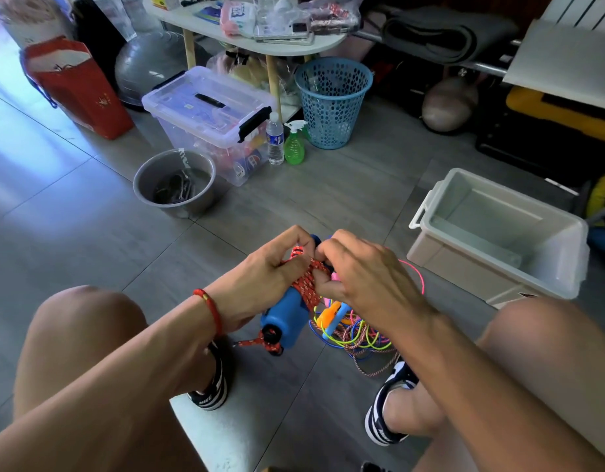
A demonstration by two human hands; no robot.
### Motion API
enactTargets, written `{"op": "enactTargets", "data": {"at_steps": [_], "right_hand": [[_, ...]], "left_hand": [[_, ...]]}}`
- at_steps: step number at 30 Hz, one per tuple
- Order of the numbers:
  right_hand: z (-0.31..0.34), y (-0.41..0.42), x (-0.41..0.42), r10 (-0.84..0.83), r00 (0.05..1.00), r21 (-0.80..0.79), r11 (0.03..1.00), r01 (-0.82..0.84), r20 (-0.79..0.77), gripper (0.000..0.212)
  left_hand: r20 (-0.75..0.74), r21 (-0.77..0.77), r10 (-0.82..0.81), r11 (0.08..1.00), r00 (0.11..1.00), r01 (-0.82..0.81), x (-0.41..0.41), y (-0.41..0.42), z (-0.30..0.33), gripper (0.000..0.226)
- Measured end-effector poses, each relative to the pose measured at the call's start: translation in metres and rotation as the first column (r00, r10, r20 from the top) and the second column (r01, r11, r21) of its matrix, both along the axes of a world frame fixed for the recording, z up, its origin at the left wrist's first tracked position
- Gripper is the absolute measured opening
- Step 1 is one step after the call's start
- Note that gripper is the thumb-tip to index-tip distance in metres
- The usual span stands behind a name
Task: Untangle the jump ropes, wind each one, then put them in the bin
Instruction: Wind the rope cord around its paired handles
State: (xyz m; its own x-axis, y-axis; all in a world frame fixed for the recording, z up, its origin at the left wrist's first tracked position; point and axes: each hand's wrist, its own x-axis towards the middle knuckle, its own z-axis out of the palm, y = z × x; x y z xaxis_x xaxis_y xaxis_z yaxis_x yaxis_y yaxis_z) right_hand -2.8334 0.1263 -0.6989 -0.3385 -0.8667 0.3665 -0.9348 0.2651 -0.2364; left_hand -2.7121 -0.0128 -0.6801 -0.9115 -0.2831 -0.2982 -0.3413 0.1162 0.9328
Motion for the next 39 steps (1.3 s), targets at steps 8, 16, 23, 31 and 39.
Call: {"op": "enactTargets", "data": {"at_steps": [8, 16, 23, 31, 39], "right_hand": [[-0.008, -0.001, 0.007, -0.081, 0.880, -0.113, 0.982, 0.150, 0.468, 0.009], [-0.015, -0.003, 0.009, -0.120, 0.831, -0.097, 0.974, 0.204, 0.543, 0.011], [-0.009, -0.004, 0.005, 0.003, 0.920, -0.069, 0.997, 0.026, 0.393, 0.009], [-0.005, -0.003, 0.008, -0.083, 0.910, -0.146, 0.977, 0.154, 0.407, 0.011], [-0.008, -0.005, 0.009, -0.169, 0.889, -0.152, 0.955, 0.255, 0.426, 0.008]], "left_hand": [[0.022, 0.021, 0.000, 1.000, 1.000, -0.001, 0.003, 0.005, 0.001, 0.005], [-0.030, -0.035, 0.023, 0.999, 0.999, -0.024, 0.003, 0.007, 0.000, 0.005], [-0.014, -0.098, 0.084, 0.992, 0.996, -0.085, 0.003, 0.004, -0.006, 0.012], [-0.039, -0.223, 0.023, 0.974, 0.999, -0.032, 0.004, 0.009, -0.005, 0.019], [-0.060, -0.274, 0.059, 0.959, 0.996, -0.073, 0.003, 0.016, -0.002, 0.014]]}}
